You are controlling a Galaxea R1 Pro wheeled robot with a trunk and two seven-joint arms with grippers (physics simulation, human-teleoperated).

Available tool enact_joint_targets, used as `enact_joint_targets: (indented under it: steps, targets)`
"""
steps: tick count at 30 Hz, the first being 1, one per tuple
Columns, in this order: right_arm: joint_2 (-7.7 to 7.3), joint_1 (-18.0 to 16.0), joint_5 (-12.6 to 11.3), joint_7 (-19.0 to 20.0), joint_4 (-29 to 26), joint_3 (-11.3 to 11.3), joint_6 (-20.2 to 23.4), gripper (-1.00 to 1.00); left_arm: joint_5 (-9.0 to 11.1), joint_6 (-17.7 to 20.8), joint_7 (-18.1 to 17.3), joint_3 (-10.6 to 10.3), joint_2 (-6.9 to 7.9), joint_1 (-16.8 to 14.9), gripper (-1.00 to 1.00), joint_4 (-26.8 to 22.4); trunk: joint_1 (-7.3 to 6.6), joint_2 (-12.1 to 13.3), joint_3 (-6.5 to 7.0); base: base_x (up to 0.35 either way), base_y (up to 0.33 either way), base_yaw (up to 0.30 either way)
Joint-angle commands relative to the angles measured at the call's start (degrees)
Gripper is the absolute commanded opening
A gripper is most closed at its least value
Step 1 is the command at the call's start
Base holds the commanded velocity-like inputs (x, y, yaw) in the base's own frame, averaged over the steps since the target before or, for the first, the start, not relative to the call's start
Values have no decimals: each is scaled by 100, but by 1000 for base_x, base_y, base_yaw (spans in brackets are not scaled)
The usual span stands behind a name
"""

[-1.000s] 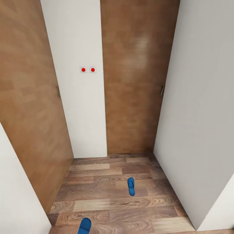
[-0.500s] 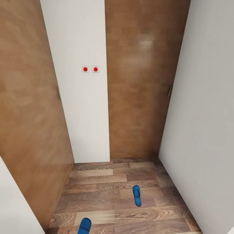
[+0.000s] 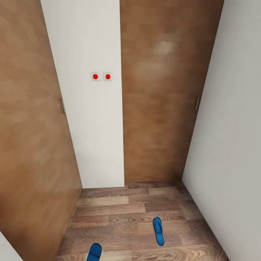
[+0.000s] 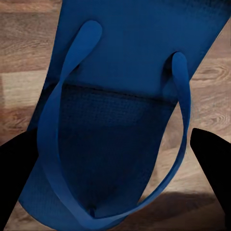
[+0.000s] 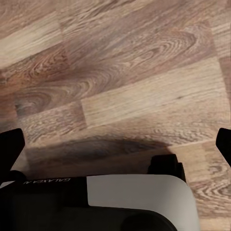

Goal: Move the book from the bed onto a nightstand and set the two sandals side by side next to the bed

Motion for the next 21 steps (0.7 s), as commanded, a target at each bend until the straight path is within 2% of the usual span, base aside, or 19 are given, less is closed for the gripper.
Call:
enact_joint_targets:
  steps: [1,7,21]
  targets:
    - [2,-2,-56,33,-4,-29,56,100,-54,-21,-19,53,1,-6,-100,3,3,-3,-6,320,89,28]
    - [1,-2,-58,35,-7,-29,57,100,-54,-21,-19,53,1,-7,-100,3,3,-3,-21,314,111,111]
    - [1,-2,-57,41,-10,-29,56,100,-54,-21,-19,53,1,-5,-100,3,3,-3,-23,279,181,8]
